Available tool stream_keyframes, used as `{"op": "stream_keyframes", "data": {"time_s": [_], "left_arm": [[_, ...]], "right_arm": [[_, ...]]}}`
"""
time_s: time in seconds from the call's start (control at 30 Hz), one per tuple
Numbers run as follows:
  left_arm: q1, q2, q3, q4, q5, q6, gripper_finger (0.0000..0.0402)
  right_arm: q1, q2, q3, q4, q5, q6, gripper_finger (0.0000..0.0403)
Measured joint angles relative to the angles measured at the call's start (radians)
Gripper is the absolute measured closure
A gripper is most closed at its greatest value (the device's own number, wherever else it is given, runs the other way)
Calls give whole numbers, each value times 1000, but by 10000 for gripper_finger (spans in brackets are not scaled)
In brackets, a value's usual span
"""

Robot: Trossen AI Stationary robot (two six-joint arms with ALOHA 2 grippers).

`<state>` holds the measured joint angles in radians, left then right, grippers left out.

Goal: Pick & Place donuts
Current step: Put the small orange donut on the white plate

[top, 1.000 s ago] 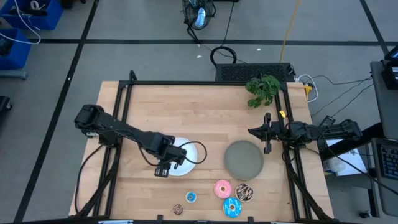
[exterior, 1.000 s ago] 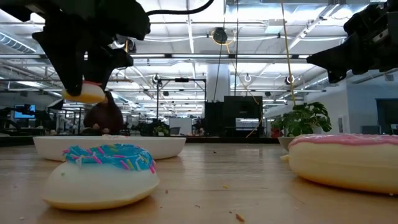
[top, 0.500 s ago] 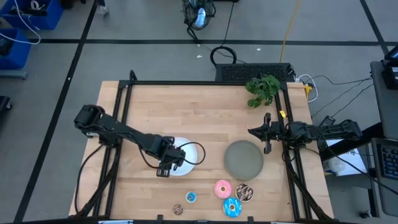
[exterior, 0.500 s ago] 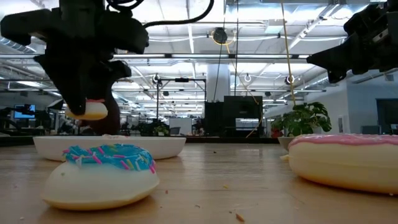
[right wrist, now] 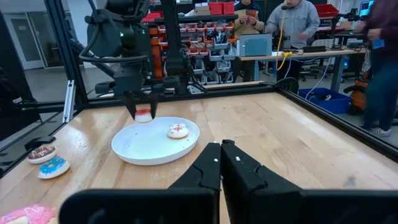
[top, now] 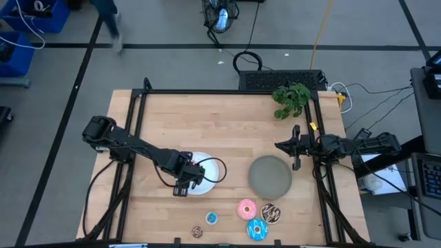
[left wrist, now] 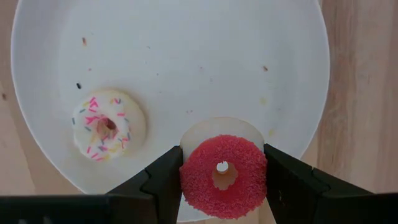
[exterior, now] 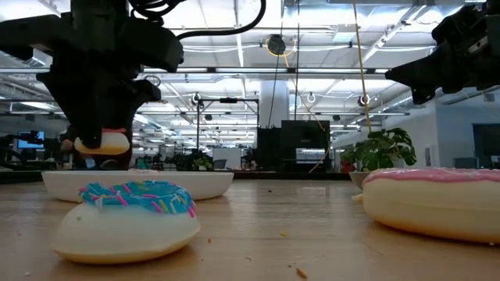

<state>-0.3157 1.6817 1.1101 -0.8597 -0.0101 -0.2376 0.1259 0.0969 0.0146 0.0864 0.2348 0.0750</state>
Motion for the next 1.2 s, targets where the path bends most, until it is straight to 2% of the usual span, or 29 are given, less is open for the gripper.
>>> {"op": "stream_keyframes", "data": {"time_s": [0.33, 0.87, 1.2], "left_arm": [[-5, 5, -41, 66, 0, -14, 204], [-5, 5, -174, 216, 8, -36, 204], [-5, 5, -182, 229, 8, -38, 204]], "right_arm": [[0, 0, 0, 0, 0, 0, 403], [0, 0, 0, 7, 0, 0, 403], [0, 0, 0, 7, 0, 0, 403]]}}
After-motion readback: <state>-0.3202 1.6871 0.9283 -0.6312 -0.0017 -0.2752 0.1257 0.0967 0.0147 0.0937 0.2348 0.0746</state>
